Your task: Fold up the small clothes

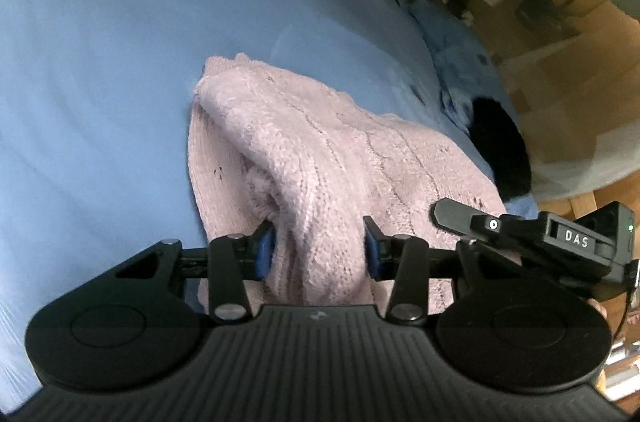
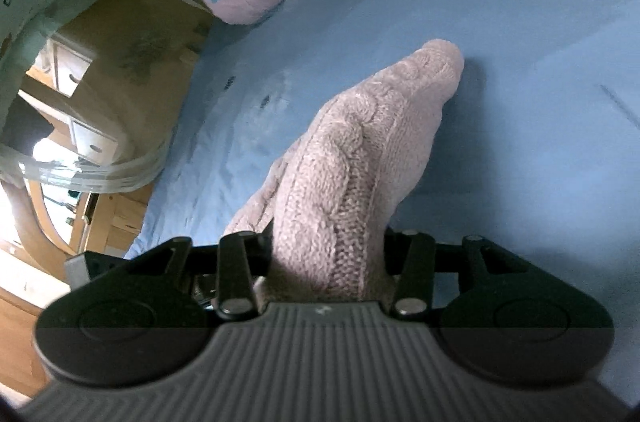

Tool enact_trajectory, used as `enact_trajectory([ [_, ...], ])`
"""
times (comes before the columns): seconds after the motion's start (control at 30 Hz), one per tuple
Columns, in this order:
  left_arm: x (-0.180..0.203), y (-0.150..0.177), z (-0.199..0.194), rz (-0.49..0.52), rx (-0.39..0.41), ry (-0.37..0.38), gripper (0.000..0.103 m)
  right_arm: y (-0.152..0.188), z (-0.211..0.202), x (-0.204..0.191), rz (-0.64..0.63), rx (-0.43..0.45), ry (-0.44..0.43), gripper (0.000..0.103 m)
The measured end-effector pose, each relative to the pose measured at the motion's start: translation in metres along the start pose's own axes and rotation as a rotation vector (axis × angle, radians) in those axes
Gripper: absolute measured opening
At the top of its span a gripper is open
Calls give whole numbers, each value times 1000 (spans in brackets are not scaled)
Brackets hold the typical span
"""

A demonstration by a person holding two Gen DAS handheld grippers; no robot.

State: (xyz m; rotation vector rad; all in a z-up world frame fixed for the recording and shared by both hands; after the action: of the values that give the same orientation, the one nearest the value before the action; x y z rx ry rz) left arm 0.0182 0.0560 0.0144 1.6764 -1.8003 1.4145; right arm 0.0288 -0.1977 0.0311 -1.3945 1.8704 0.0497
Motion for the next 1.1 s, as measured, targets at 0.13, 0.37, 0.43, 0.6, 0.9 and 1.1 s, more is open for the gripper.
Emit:
enact_trajectory([
  [0.13,10,20,7,65,-16,-74,50,19,-24,25,-38,24,72,47],
  [0.37,41,34,15,226,-6,-295,61,56,-12,43,-214,92,267,62],
  [0.43,50,34,9,260,7,-328,61,58,-13,35,-240,119,282,63],
  [0.6,70,40,-10,318,60,-375,61,68,-36,32,-287,189,319,63],
  [0.9,69,68,-14,482,38,-529,53,81,-70,28,-339,383,356,24],
  [1.1,50,73,-4,491,52,-557,54,104,-50,28,-379,390,392,23],
])
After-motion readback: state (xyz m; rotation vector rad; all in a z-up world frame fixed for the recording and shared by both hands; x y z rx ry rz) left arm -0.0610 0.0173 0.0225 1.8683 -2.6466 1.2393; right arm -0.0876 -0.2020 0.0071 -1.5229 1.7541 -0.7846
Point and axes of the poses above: each gripper's, at about its wrist camera, not at the fingertips, and z roughly the way its jaws point, x to its right, y to its underside, the point moved 4 cm from there along z, roughly the way its jaws point, and after that the axes turned 13 degrees about y, right-handed, at the moved point
